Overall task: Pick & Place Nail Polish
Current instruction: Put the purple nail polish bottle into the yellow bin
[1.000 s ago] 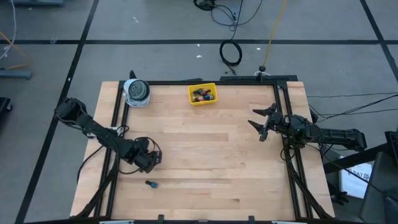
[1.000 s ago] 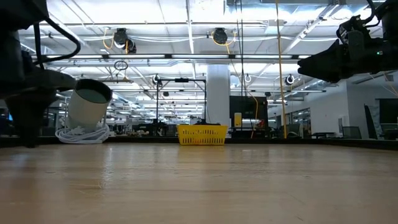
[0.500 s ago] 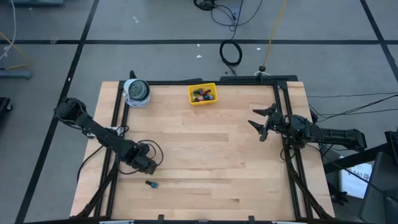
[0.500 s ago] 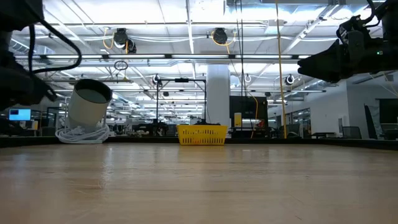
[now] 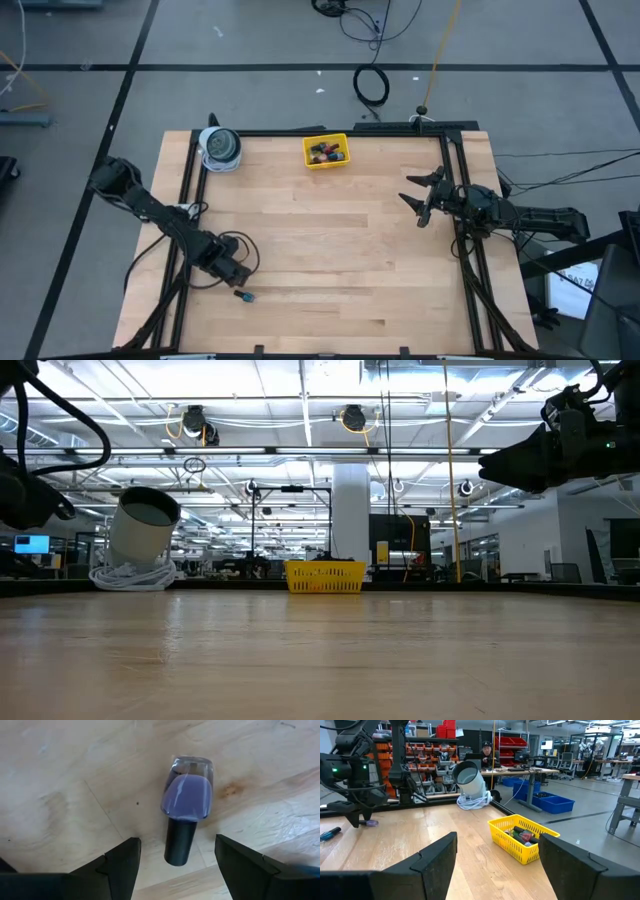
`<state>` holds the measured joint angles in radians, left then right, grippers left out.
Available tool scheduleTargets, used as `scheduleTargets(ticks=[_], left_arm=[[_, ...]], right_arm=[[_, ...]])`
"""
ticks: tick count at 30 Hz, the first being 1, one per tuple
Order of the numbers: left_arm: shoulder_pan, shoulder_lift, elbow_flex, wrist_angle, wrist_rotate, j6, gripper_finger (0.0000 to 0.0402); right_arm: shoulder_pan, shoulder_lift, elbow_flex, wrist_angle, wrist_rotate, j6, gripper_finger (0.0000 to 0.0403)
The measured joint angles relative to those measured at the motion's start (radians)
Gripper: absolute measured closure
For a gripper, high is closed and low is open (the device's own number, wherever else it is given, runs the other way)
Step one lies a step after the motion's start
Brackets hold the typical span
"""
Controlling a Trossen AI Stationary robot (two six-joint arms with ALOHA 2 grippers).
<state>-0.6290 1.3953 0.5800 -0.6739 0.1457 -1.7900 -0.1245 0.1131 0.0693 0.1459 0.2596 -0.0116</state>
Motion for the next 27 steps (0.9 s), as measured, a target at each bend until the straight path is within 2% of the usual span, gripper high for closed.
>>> scheduleTargets(ticks=[9, 18, 27], left_arm=[[-0.002, 0.004, -0.001, -0.001, -0.001, 0.012, 0.0156], [-0.002, 0.004, -0.003, -0.016, -0.015, -0.021, 0.0266], [-0.002, 0.004, -0.002, -0.019, -0.089, 0.049, 0.0347]], right_arm=[[0.0, 0.0, 0.0, 0.0, 0.0, 0.0, 0.0135], [0.0, 0.0, 0.0, 0.0, 0.0, 0.0, 0.0135], [0.0, 0.0, 0.0, 0.0, 0.0, 0.0, 0.0135]])
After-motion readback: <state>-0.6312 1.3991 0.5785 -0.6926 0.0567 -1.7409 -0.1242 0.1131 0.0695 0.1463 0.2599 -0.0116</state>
